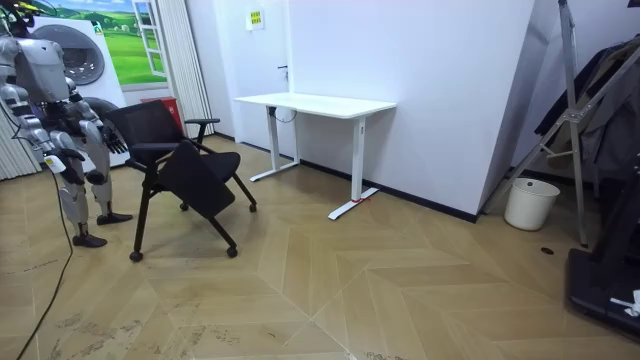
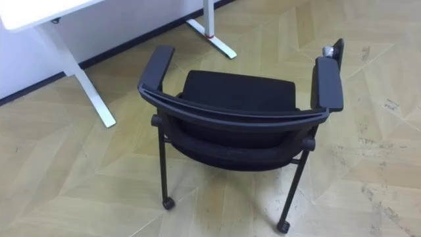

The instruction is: Push chair

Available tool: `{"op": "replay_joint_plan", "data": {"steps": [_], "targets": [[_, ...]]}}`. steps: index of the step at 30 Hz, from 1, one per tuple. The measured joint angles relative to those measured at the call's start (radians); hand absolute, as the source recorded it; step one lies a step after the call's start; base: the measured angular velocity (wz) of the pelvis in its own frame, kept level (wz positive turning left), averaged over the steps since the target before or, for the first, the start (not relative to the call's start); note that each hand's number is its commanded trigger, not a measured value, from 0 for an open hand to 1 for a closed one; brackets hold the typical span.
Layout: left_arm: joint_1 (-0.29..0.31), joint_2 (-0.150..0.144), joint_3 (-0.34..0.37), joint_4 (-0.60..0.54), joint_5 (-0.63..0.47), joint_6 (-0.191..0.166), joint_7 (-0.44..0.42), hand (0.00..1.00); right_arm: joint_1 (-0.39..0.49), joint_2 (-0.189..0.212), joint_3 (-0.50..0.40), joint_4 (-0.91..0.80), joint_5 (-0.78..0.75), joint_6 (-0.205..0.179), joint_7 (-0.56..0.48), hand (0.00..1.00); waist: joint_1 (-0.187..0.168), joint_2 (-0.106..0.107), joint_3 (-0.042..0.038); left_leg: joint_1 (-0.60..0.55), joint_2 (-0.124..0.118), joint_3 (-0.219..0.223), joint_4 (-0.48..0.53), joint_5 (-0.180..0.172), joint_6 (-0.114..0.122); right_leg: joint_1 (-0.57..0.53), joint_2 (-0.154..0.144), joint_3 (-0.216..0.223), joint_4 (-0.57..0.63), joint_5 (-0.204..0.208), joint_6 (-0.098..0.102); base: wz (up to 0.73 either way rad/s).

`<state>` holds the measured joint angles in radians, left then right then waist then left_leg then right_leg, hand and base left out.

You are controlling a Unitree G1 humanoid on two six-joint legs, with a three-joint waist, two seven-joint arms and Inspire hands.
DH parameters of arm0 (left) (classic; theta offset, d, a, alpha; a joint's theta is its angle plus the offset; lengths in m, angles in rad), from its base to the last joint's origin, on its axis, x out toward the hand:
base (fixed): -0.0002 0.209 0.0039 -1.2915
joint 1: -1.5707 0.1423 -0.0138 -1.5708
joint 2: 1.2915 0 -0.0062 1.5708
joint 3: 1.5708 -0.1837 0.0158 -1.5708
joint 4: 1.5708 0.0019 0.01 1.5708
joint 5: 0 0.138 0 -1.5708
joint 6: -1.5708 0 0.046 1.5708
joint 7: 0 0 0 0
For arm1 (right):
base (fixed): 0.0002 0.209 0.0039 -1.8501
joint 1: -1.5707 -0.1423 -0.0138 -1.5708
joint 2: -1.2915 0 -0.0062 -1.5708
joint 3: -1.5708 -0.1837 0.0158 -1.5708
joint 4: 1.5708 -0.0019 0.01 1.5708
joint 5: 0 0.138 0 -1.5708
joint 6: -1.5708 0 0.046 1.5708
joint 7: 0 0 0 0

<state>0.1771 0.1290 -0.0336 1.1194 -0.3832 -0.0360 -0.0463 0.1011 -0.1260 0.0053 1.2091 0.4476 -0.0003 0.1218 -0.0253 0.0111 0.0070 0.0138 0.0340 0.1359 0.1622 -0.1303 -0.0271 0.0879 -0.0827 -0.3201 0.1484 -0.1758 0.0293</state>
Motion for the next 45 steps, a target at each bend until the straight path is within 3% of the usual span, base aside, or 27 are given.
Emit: {"op": "replay_joint_plan", "data": {"steps": [19, 23, 30, 31, 35, 39, 45], "targets": [[0.039, -0.006, 0.088, 0.0, 0.022, -0.007, 0.031, 0.0, 0.009, -0.002, -0.085, 0.056, -0.011, -0.008, -0.015, 0.0, 0.004, -0.002, -0.0019, 0.019, -0.003, 0.002, -0.002, -0.008, 0.007, 0.017, -0.002, 0.006, 0.002, -0.003, 0.003, 0.0], [0.057, -0.013, 0.14, 0.0, 0.023, -0.006, 0.083, 0.0, 0.011, 0.002, -0.086, 0.057, -0.009, 0.002, -0.03, 0.0, 0.006, -0.012, -0.0024, 0.034, -0.005, 0.001, -0.002, -0.009, 0.005, 0.027, -0.003, 0.008, 0.001, -0.009, 0.005, 0.0], [0.055, -0.001, 0.232, -0.03, 0.086, 0.01, 0.222, 0.0, 0.014, -0.002, -0.1, 0.064, -0.007, 0.004, -0.047, 0.0, 0.005, -0.001, -0.0072, 0.047, -0.005, 0.0, 0.0, -0.022, 0.005, 0.048, -0.002, 0.007, 0.003, -0.014, 0.006, 0.0], [0.055, 0.003, 0.254, -0.05, 0.114, 0.01, 0.249, 0.0, 0.015, -0.002, -0.106, 0.063, -0.017, 0.004, -0.046, 0.0, 0.004, 0.004, -0.0028, 0.051, -0.005, -0.001, 0.0, -0.022, 0.005, 0.054, -0.002, 0.006, 0.002, -0.014, 0.006, 0.03], [0.027, 0.006, 0.31, -0.155, 0.242, 0.013, 0.36, 0.0, 0.009, -0.007, -0.145, 0.066, -0.063, 0.003, -0.047, 0.0, 0.002, 0.014, -0.0043, 0.051, -0.006, -0.007, 0.0, -0.023, 0.005, 0.053, -0.002, 0.005, 0.002, -0.015, 0.007, 0.04], [-0.004, 0.025, 0.32, -0.255, 0.391, 0.0, 0.471, 0.0, 0.011, -0.028, -0.166, 0.064, -0.074, 0.003, -0.059, 0.0, 0.001, 0.024, -0.005, 0.054, -0.006, -0.007, -0.002, -0.023, 0.005, 0.057, -0.002, 0.009, 0.004, -0.015, 0.006, 0.0], [-0.049, 0.046, 0.309, -0.463, 0.607, 0.016, 0.582, 0.0, 0.019, -0.043, -0.165, 0.063, -0.079, 0.01, -0.087, 0.0, -0.015, 0.038, -0.0064, 0.049, -0.006, -0.008, -0.003, -0.024, 0.005, 0.05, 0.001, 0.019, 0.003, -0.014, 0.006, 0.01]]}}
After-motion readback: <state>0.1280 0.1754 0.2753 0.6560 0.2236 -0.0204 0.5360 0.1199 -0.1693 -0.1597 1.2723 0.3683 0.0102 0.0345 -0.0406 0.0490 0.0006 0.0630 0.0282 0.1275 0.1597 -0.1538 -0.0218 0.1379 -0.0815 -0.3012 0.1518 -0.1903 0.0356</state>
